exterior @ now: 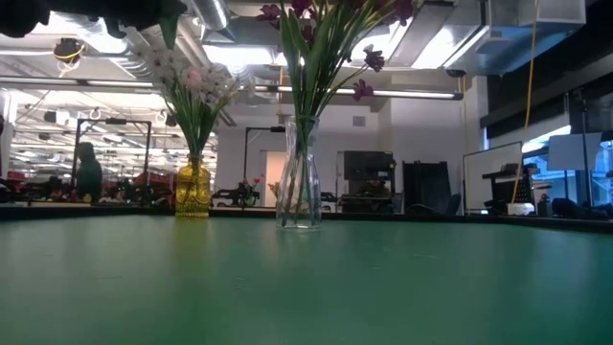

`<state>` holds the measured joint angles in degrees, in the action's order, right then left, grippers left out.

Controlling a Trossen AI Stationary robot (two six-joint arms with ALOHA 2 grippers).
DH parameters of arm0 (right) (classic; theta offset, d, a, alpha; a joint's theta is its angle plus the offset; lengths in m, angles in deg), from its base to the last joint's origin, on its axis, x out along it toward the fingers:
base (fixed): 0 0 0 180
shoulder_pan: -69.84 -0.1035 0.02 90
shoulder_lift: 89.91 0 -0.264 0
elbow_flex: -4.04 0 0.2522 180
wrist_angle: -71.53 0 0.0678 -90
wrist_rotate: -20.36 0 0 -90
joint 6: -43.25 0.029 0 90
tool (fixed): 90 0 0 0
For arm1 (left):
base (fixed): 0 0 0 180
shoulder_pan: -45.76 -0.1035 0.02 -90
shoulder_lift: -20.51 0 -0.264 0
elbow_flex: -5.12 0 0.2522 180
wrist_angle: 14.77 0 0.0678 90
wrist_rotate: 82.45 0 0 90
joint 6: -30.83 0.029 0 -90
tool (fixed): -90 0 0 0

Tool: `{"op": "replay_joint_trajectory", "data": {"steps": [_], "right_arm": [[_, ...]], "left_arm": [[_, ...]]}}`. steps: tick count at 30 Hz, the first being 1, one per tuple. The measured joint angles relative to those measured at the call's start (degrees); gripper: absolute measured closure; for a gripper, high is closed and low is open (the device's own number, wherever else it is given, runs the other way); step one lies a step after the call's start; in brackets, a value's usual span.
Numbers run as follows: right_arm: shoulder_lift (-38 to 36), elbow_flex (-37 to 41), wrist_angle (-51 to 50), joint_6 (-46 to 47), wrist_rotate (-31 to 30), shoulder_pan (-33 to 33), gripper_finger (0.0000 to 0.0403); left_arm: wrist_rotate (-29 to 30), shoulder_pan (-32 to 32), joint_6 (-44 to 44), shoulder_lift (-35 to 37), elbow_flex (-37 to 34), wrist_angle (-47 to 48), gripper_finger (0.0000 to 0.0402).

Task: Sort flowers into vase by color
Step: Put the pink tulip into the yellow vase

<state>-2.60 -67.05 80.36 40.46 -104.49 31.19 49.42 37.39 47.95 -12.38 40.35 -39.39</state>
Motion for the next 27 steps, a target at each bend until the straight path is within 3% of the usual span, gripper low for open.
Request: {"op": "replay_joint_trajectory", "data": {"steps": [7, 27], "right_arm": [[0.0, 0.0, 0.39, 0.0, 1.48, 0.0, 0.0157], [0.0, 0.01, 0.94, -0.01, 1.48, 0.02, 0.0157]], "left_arm": [[0.7, -2.32, -1.27, -0.15, 0.0, 0.88, 0.0394], [-1.07, -10.39, -7.72, -7.19, 0.0, 3.68, 0.0399]]}}
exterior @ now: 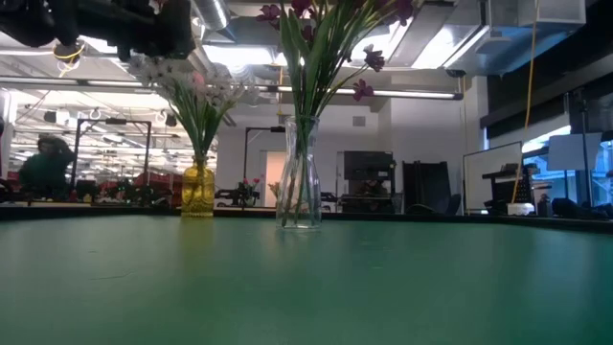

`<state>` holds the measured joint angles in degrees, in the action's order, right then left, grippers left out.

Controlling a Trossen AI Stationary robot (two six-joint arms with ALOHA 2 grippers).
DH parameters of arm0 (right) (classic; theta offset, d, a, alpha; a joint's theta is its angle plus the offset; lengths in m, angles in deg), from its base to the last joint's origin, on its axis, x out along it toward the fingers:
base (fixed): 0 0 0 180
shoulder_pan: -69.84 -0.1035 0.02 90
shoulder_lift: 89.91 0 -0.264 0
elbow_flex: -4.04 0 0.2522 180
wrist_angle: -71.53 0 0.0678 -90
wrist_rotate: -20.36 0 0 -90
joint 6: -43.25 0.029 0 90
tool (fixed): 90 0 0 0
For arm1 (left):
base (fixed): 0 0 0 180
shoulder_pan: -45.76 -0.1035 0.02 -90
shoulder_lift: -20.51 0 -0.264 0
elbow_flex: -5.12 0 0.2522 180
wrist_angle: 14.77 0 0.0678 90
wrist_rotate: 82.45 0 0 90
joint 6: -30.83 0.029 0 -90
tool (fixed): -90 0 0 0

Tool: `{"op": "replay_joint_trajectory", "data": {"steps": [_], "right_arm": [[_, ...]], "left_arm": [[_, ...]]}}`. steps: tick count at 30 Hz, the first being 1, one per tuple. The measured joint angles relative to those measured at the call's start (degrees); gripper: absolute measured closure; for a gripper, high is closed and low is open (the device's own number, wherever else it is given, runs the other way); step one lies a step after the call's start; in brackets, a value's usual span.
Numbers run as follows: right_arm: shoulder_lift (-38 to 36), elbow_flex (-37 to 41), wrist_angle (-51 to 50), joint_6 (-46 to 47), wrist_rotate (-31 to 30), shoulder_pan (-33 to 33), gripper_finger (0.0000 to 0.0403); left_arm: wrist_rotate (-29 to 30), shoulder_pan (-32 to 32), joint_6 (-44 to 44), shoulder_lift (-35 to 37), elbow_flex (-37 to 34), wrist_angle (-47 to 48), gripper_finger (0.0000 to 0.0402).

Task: Sort flowers into vase by color
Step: Put the pink tulip into the yellow vase, then move the yellow vase to the middle left of the table

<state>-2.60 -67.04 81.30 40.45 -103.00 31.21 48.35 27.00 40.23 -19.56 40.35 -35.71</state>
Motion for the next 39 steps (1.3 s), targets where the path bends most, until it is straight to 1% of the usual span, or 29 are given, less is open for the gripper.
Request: {"op": "replay_joint_trajectory", "data": {"steps": [5, 9, 11, 15, 19, 25, 30, 35, 39], "right_arm": [[0.0, 0.0, 0.0, 0.0, 0.0, 0.0, 0.0157], [0.0, -0.01, -0.02, -0.01, 0.0, 0.0, 0.0157], [0.0, 0.0, -0.02, -0.01, 0.01, 0.0, 0.0157], [0.0, 0.0, -0.02, -0.01, 0.02, 0.0, 0.0157], [0.0, 0.0, -0.03, -0.01, 0.35, 0.0, 0.0157], [0.0, 0.0, 0.37, -0.01, 1.01, 0.0, 0.0157], [0.0, 0.0, 0.37, -0.01, 1.05, 0.0, 0.0157], [0.0, 0.0, 0.37, -0.01, 1.05, 0.0, 0.0157], [0.0, 0.0, 0.37, 0.0, 1.07, 0.0, 0.0157]], "left_arm": [[-2.24, -2.0, -1.56, -0.14, 0.0, -0.91, 0.04], [-3.37, -2.01, -1.53, 0.06, 0.0, -1.02, 0.0399], [-4.35, -1.9, -1.5, 0.04, 0.0, -0.94, 0.0392], [-4.53, -0.39, 0.33, 0.06, 0.0, -0.96, 0.0363], [-4.53, 1.7, 3.16, 0.87, 0.24, -0.83, 0.0323], [-3.68, 5.31, 5.11, 2.46, 2.65, -0.39, 0.0259], [-3.33, 9.12, 6.05, 3.71, 4.66, -0.19, 0.0216], [1.12, 12.85, 7.95, 3.82, 7.14, 3.47, 0.0193], [4.74, 16.29, 6.94, 3.86, 8.0, 4.29, 0.0193]]}}
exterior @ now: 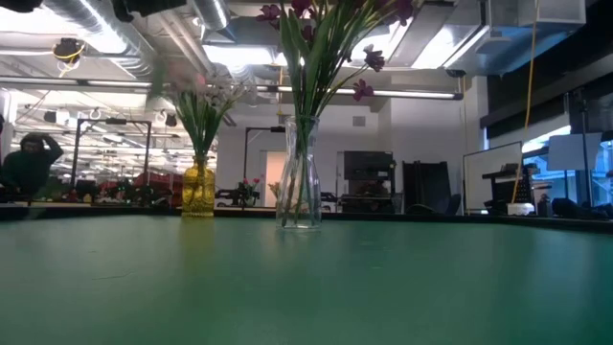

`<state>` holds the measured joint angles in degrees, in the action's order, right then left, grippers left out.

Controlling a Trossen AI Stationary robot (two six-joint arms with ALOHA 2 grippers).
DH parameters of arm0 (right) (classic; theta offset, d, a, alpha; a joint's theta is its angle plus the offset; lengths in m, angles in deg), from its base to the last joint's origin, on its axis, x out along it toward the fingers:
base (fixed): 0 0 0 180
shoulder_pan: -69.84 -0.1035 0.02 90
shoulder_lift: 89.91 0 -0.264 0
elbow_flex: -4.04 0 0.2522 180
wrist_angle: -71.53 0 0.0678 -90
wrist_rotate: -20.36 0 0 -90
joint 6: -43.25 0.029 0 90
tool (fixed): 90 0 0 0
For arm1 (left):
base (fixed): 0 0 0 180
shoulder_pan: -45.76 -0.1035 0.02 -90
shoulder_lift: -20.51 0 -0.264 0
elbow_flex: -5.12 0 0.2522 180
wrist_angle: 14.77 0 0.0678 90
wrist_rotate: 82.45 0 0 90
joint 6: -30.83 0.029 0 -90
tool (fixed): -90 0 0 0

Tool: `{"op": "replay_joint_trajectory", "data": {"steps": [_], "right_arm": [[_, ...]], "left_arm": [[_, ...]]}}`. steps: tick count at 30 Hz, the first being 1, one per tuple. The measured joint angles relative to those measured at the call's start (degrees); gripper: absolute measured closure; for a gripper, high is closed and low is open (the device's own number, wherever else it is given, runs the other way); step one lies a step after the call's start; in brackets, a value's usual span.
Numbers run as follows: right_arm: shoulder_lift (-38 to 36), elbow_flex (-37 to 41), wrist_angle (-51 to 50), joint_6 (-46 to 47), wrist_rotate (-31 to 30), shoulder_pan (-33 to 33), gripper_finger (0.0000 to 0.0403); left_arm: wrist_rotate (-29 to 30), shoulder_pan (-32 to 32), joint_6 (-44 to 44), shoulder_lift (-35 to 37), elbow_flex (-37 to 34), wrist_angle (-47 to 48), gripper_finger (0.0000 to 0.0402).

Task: Sort flowers into vase by color
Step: Move the yellow vase to the middle left of the table

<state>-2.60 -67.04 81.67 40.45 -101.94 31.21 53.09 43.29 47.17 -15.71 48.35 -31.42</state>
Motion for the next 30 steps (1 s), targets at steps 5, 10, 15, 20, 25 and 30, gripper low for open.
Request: {"op": "replay_joint_trajectory", "data": {"steps": [5, 10, 15, 20, 25, 30], "right_arm": [[0.0, 0.0, 0.0, 0.01, 0.01, -0.01, 0.0157], [0.0, 0.0, 0.0, 0.01, 0.01, 0.0, 0.0157], [0.0, 0.0, -0.04, 0.01, 0.01, -0.01, 0.0157], [0.0, 0.0, -0.04, 0.01, 0.03, 0.0, 0.0157], [0.0, 0.0, -0.04, 0.01, 0.03, 0.0, 0.0157], [0.0, 0.0, 0.04, 0.01, 0.06, -0.02, 0.0157]], "left_arm": [[0.73, 5.46, -1.21, 0.45, 0.02, 0.63, 0.0251], [2.93, 12.5, -1.17, 0.77, 0.02, 1.51, 0.0326], [6.67, 22.55, -0.88, 1.51, 0.02, 3.29, 0.034], [15.96, 34.09, -4.79, 0.28, 0.02, 11.69, 0.0306], [26.99, 40.63, -22.38, -2.64, -0.47, 27.01, 0.0267], [26.08, 39.78, -45.61, -5.02, -5.65, 37.44, 0.0236]]}}
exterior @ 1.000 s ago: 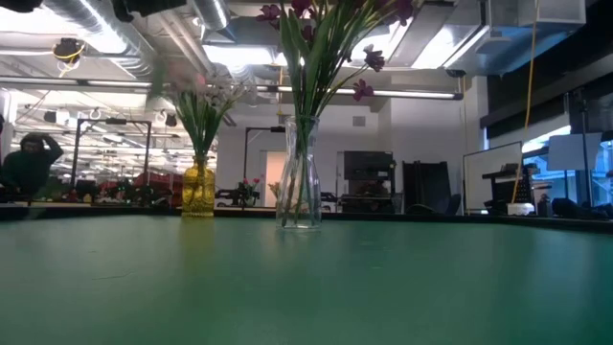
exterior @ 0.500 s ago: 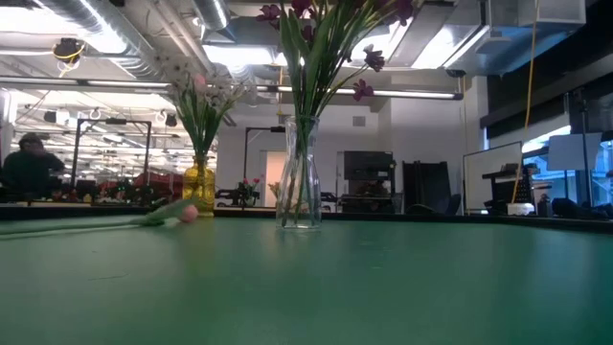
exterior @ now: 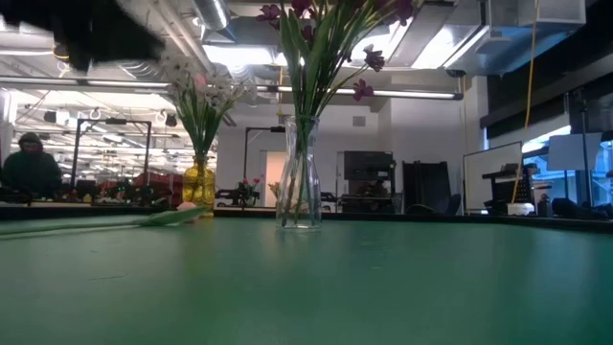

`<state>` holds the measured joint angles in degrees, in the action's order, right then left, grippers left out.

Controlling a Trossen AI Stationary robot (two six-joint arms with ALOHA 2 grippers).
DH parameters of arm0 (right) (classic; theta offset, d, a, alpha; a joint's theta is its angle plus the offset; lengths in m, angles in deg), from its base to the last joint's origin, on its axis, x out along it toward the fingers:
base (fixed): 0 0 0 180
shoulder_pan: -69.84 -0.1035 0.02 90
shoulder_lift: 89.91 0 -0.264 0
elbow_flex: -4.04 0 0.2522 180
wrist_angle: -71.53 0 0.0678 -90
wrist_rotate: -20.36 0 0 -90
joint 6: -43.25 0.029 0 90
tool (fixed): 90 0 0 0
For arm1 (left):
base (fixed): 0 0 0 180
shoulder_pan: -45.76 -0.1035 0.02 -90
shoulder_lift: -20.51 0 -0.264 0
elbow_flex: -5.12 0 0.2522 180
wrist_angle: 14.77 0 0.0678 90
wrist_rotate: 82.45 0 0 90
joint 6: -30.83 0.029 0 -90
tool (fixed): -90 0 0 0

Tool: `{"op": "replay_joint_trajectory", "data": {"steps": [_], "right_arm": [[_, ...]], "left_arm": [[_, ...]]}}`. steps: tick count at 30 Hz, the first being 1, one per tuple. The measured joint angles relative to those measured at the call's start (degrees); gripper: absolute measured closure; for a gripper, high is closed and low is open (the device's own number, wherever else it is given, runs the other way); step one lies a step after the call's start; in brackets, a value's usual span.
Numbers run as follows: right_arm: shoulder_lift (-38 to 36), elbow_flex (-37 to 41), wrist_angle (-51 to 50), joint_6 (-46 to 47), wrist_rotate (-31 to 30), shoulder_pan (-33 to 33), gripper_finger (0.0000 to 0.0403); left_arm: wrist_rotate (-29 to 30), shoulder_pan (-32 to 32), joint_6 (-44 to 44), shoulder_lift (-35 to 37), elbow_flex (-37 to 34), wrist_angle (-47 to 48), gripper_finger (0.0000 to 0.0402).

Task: Sort flowers into vase by color
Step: Move the yellow vase to the middle left of the table

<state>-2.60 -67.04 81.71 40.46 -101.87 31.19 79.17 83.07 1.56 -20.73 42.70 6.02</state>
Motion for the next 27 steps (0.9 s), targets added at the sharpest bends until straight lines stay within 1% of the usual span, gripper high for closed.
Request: {"op": "replay_joint_trajectory", "data": {"steps": [2, 4, 8, 12, 16, 17, 19, 24, 27], "right_arm": [[0.0, 0.0, 0.02, 0.0, 0.55, 0.0, 0.0157], [0.0, 0.0, 0.05, 0.0, 1.01, 0.0, 0.0157], [0.0, 0.0, 0.03, -0.02, 1.03, 0.0, 0.0157], [0.0, 0.0, 0.01, -0.26, 1.03, 0.02, 0.0157], [0.0, 0.0, 0.01, -0.42, 1.06, 0.03, 0.0157], [0.0, 0.0, 0.0, -0.43, 1.06, 0.06, 0.0157], [0.0, 0.0, -0.02, -0.44, 1.07, 0.06, 0.0157], [0.0, 0.0, -0.07, -0.46, 1.9, 0.04, 0.0157], [0.0, 0.0, -0.43, -0.46, 1.91, 0.04, 0.0157]], "left_arm": [[-0.84, -1.52, -7.06, -0.72, -3.68, 0.48, 0.0227], [-1.64, -3.37, -12.23, -0.92, -7.35, 0.41, 0.0219], [-1.78, -8.55, -18.57, -0.89, -12.56, 0.04, 0.0209], [-0.31, -15.44, -18.48, -0.89, -14.38, -0.62, 0.0196], [-2.1, -23.31, -13.55, -0.87, -14.39, -2.32, 0.0177], [-3.29, -25.38, -11.9, -0.87, -14.39, -3.16, 0.0172], [-7.47, -29.82, -9.42, -0.87, -14.39, -5.35, 0.0163], [-22.28, -41.03, -3.23, -1.35, -14.39, -12.4, 0.0157], [-29.14, -46.16, -1.65, -2.78, -14.39, -15.27, 0.0158]]}}
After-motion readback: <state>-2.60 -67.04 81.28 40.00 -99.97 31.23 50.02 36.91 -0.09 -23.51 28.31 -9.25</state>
